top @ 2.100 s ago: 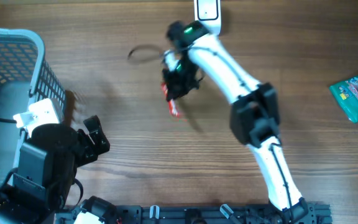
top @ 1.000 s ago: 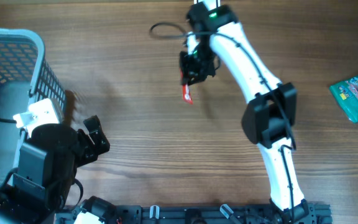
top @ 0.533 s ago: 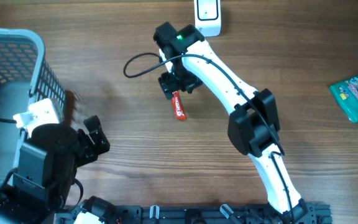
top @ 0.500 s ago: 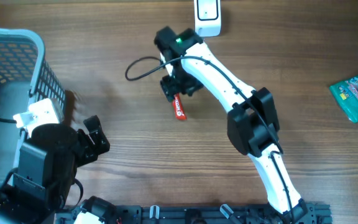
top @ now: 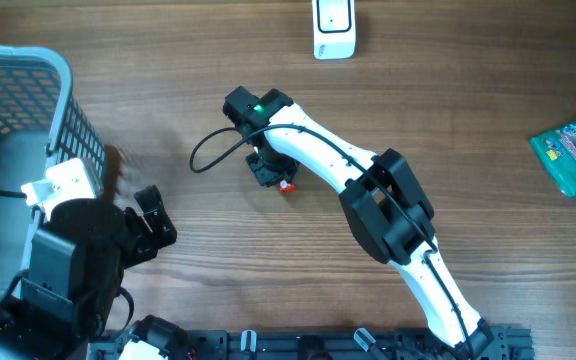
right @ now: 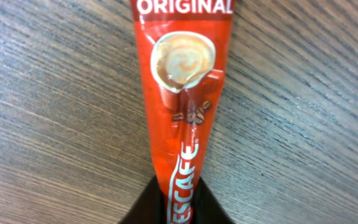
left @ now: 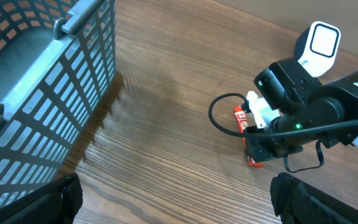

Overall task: Scan the item barcode
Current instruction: 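Lift the Nescafe stick with the right gripper toward the scanner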

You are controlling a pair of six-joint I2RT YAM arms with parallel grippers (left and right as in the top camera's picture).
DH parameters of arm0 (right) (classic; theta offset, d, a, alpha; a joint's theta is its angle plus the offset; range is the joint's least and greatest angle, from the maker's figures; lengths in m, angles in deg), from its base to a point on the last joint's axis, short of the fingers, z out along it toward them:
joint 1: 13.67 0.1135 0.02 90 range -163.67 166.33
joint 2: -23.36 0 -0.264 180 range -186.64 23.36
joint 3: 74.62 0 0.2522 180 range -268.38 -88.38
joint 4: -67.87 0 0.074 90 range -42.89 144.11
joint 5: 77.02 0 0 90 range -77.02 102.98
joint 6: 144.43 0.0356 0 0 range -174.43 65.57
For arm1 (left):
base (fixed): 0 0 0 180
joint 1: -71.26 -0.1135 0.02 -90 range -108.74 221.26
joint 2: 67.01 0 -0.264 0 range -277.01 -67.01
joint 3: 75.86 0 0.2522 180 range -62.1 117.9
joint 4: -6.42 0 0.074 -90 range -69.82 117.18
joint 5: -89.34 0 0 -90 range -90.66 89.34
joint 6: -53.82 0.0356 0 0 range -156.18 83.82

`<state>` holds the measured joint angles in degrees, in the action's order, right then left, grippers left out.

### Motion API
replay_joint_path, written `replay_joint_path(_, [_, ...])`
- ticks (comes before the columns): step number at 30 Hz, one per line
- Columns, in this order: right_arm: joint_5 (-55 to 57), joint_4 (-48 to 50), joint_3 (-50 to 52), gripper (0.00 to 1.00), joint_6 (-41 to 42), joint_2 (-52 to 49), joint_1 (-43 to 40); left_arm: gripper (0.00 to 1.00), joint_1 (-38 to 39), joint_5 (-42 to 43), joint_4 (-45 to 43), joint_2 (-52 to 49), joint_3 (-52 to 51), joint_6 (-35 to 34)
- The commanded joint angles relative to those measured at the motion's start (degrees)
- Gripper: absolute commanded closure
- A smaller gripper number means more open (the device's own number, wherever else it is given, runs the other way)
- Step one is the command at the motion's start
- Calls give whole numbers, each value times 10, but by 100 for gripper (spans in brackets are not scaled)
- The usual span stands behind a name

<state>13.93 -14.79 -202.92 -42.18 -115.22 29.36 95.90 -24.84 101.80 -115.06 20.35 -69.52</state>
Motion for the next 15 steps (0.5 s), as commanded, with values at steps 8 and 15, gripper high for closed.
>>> replay_joint_path(8, [-575, -23, -13, 96, -303, 61, -89, 0, 2, -5, -1, 1, 0, -3])
replay_joint_path(15, [-819, -57, -12, 96, -429, 75, -156, 0, 2, -5, -1, 1, 0, -3])
